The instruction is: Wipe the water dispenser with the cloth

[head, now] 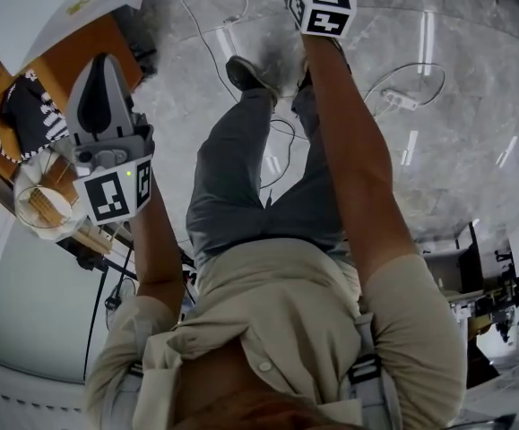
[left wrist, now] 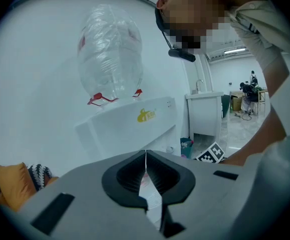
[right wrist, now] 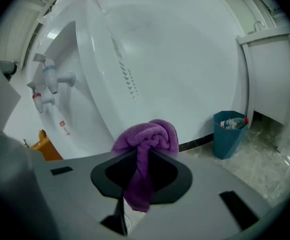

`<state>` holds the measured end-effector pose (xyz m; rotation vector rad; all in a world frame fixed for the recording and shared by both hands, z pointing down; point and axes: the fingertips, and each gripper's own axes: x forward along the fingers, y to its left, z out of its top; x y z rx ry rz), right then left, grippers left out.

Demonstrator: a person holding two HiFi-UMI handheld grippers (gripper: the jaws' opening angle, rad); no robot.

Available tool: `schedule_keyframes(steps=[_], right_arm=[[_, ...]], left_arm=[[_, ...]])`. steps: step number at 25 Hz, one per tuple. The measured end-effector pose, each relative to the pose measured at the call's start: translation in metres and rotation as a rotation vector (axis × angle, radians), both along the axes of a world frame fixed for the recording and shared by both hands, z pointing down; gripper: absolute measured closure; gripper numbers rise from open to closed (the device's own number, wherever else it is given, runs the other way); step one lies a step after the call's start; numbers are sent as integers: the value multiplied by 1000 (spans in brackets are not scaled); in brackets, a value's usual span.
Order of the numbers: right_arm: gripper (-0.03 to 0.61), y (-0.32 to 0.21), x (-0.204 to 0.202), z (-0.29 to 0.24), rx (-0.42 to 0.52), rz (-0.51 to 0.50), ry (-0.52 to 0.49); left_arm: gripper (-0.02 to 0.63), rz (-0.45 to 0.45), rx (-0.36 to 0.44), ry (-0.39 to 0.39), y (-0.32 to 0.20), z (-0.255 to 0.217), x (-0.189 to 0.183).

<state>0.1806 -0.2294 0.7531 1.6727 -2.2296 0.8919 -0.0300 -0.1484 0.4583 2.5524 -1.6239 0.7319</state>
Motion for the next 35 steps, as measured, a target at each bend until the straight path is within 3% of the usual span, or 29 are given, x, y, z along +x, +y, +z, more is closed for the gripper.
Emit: schedule_keyframes(steps=[5, 15, 22, 26, 30, 35], right_arm=[[500, -2, -2, -8, -11, -22, 20], [502, -8, -1, -160, 221, -12, 28], [502, -10, 0, -194, 249, -59, 107], [502, 2, 0, -242, 308, -60, 168], [502, 21, -28, -300, 388, -99, 190], [502, 41, -105, -360, 479, -221, 172]], left_arm=[[592, -15, -5, 10, 2, 0, -8], [592, -45, 22, 46, 3, -27, -29], [592, -87, 42, 92, 9, -40, -50], [592, -113, 59, 132, 11, -48, -65], [592, -152, 80, 171, 15, -57, -82], [592, -222, 112, 211, 27, -68, -112]])
